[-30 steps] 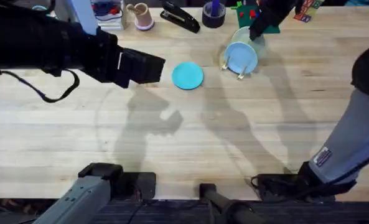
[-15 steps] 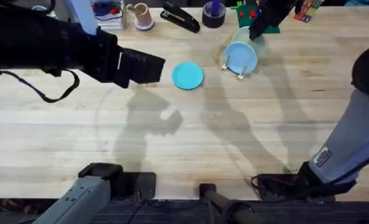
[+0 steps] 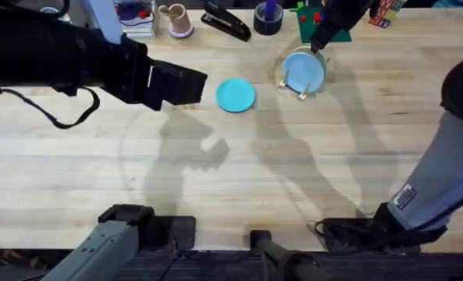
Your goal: Pick up the plates from the table one by one and place each into a slot on the dish rack.
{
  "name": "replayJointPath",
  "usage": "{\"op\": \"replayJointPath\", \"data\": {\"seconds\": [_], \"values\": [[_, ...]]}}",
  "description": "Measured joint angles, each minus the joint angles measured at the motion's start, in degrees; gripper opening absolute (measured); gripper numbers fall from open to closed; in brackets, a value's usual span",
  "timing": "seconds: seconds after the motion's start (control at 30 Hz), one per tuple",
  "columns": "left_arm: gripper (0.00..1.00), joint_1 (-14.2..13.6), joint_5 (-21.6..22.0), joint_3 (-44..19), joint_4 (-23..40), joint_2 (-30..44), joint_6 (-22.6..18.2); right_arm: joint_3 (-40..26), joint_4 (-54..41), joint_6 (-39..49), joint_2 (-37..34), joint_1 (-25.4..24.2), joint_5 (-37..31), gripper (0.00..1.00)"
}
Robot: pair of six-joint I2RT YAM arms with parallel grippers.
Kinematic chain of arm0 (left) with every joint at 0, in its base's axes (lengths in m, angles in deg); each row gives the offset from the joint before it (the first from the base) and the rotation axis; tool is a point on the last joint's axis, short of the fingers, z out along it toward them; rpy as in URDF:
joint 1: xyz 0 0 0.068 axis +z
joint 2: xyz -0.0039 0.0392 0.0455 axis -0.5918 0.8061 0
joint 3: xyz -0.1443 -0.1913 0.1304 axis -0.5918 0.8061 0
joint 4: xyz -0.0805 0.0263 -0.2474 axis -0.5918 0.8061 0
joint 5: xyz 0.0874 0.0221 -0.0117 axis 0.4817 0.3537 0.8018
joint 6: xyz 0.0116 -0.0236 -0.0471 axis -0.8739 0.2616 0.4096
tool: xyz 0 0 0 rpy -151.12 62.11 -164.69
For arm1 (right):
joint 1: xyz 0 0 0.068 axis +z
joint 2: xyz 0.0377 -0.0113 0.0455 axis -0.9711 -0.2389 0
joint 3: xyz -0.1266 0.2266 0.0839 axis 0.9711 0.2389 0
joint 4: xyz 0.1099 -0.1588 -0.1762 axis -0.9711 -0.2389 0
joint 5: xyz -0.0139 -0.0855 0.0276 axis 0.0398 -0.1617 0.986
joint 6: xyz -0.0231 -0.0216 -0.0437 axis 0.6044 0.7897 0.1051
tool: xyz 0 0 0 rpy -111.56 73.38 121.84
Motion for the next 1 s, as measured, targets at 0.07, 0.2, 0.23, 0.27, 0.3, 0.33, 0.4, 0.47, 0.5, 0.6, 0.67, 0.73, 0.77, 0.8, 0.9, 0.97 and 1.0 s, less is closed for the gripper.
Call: {"op": "replayJointPath", "data": {"seconds": [0.07, 0.2, 0.23, 0.27, 0.3, 0.33, 0.4, 0.47, 0.5, 0.6, 0.67, 0.73, 0.77, 0.8, 0.9, 0.97, 1.0], "values": [[0.995, 0.0, 0.0, 0.0, 0.0, 0.0, 0.0, 0.0, 0.0, 0.0, 0.0, 0.0, 0.0, 0.261], [0.995, 0.0, 0.0, 0.0, 0.0, 0.0, 0.0, 0.0, 0.0, 0.0, 0.0, 0.0, 0.0, 0.263], [0.995, 0.0, 0.0, 0.0, 0.0, 0.0, 0.0, 0.0, 0.0, 0.0, 0.0, 0.0, 0.0, 0.263], [0.995, 0.0, 0.0, 0.0, 0.0, 0.0, 0.0, 0.0, 0.0, -0.1, 0.0, 0.0, 0.0, 0.263], [0.995, 0.0, 0.0, 0.0, 0.0, 0.0, 0.0, 0.0, 0.0, -0.3, 0.0, 0.0, 0.0, 0.263], [0.995, 0.0, 0.0, 0.0, 0.0, 0.0, 0.0, 0.0, 0.0, -0.5, 0.0, 0.0, 0.0, 0.263], [0.995, 0.0, 0.0, 0.0, 0.0, 0.0, 0.0, 0.0, 0.0, -0.9, 0.0, 0.0, 0.0, 0.263], [0.995, 0.0, 0.0, 0.0, 0.0, 0.0, 0.0, -0.1, 0.0, -1.2, 0.0, 0.0, 0.0, 0.264], [0.995, 0.0, 0.0, 0.0, 0.0, 0.0, 0.0, -0.1, 0.0, -1.4, 0.2, 0.0, 0.0, 0.264], [0.995, 0.0, 0.0, 0.0, 0.0, 0.0, 0.0, -0.1, -0.1, -3.0, 4.2, 0.0, 0.0, 0.272], [0.996, 0.0, 0.0, 0.0, 0.0, 0.0, 0.0, -0.2, -0.5, -3.5, 7.6, 0.0, 0.0, 0.32], [0.996, 0.0, 0.0, 0.0, 0.0, 0.0, 0.0, -0.4, -1.1, -3.9, 10.6, 0.1, 0.0, 0.365], [0.995, 0.0, 0.0, 0.0, 0.0, 0.0, 0.0, -0.6, -1.4, -4.3, 12.4, 0.1, 0.1, 0.406], [0.995, 0.0, 0.0, 0.0, 0.0, 0.0, 0.0, -0.7, -1.6, -4.8, 13.7, 0.2, 0.2, 0.473], [0.995, 0.0, 0.0, 0.0, 0.0, 0.0, 0.0, -1.1, -1.8, -7.1, 17.8, 1.0, 0.2, 0.64], [0.995, 0.0, 0.0, 0.0, 0.0, 0.0, 0.0, -1.1, -2.4, -8.2, 19.8, 1.8, 0.4, 0.702], [0.995, 0.0, 0.0, 0.0, 0.0, 0.0, 0.0, -1.1, -2.9, -8.8, 20.8, 2.3, 0.5, 0.786]]}}
